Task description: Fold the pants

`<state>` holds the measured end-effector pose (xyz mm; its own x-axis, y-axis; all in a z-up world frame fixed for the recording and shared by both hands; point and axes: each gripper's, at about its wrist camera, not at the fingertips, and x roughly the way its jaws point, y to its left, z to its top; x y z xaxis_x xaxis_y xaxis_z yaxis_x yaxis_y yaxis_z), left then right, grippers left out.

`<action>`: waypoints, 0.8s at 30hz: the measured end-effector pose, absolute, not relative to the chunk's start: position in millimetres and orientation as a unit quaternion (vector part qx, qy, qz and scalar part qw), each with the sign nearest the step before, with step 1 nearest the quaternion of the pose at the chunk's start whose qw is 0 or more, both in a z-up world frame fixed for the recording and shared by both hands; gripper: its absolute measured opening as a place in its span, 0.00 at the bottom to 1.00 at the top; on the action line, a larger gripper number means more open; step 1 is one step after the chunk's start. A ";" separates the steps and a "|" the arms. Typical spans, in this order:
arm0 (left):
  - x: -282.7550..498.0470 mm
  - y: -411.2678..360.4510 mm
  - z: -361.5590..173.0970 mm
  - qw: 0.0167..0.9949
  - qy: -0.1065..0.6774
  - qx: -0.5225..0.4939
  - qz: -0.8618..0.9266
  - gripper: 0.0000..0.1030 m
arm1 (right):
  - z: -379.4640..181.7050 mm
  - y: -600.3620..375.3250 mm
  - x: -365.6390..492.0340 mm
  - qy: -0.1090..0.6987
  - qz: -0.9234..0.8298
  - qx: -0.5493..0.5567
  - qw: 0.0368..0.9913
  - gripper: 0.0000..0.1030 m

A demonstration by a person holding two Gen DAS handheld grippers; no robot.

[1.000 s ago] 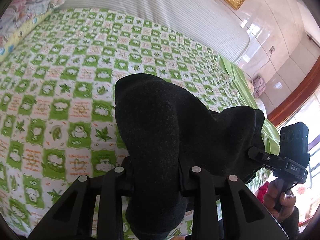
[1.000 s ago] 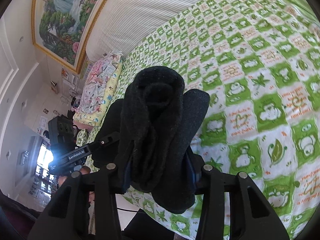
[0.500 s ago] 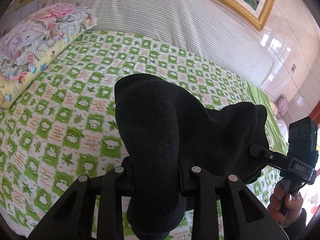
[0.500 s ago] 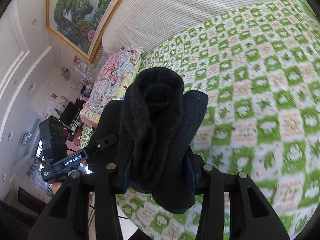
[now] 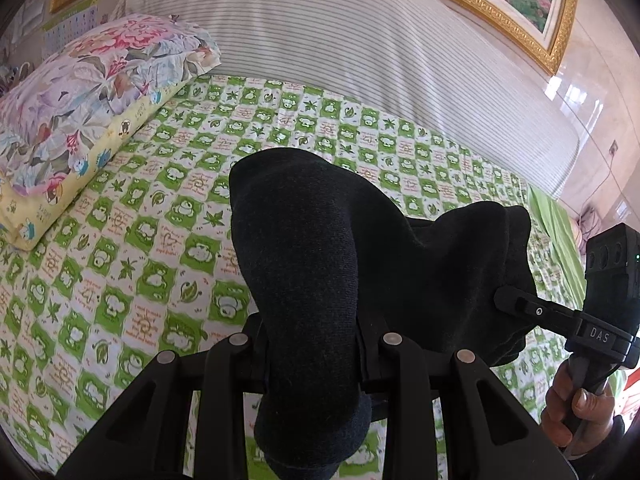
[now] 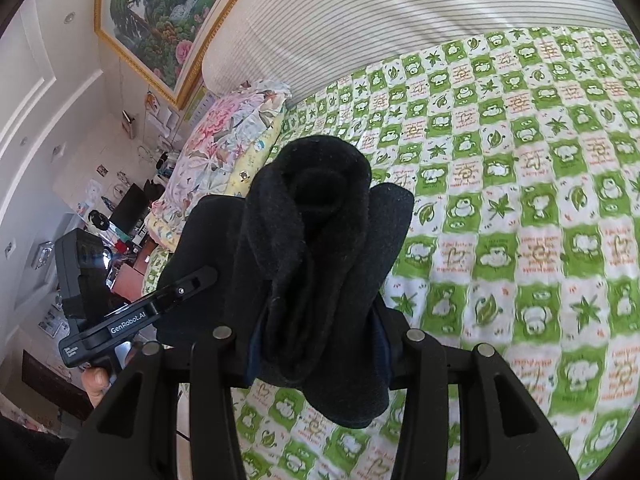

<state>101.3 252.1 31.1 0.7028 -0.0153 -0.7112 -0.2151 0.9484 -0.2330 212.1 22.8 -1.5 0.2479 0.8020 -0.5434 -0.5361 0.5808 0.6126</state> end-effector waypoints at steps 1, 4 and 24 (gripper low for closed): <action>104.7 253.2 30.1 0.910 0.382 -0.149 0.057 0.28 | -2.0 25.0 216.8 0.436 0.431 0.151 0.775 0.44; 115.9 256.7 27.0 0.910 0.384 -0.146 0.064 0.28 | -5.4 30.6 229.7 0.440 0.432 0.150 0.773 0.44; 173.2 269.7 -5.9 0.899 0.405 -0.146 0.084 0.28 | -32.9 58.6 297.6 0.471 0.418 0.110 0.769 0.45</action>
